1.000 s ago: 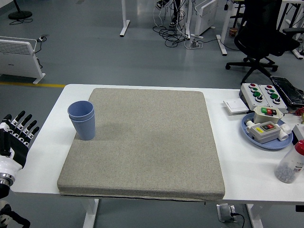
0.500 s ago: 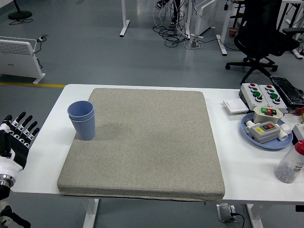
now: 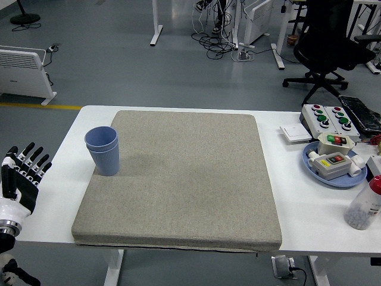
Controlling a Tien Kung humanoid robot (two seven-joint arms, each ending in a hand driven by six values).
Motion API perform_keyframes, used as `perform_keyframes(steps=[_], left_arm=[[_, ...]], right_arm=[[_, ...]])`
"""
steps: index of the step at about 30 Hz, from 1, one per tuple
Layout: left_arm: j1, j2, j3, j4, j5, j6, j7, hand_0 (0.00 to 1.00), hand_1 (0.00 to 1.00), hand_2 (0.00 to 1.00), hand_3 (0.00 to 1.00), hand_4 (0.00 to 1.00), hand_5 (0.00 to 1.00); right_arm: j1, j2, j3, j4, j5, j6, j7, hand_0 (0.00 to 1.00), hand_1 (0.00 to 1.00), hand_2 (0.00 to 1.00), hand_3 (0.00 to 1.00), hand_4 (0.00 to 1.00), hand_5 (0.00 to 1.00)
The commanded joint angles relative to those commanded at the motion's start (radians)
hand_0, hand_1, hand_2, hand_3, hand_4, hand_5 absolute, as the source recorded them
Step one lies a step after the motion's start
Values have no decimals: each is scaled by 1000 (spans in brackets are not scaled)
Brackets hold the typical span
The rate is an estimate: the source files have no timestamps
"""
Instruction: Push cup pick cup insert cup
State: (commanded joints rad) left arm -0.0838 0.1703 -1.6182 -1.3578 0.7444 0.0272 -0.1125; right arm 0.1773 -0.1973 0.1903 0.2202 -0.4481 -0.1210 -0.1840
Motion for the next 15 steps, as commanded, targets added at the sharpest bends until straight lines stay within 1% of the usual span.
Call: perform_keyframes(steps=[15], left_arm=[[8,4,-14,3,9,6,2,873,893,921,917,615,998]], right_arm=[[-9,1,4,0,-7,1,-3,729,666,705,596,162,389]])
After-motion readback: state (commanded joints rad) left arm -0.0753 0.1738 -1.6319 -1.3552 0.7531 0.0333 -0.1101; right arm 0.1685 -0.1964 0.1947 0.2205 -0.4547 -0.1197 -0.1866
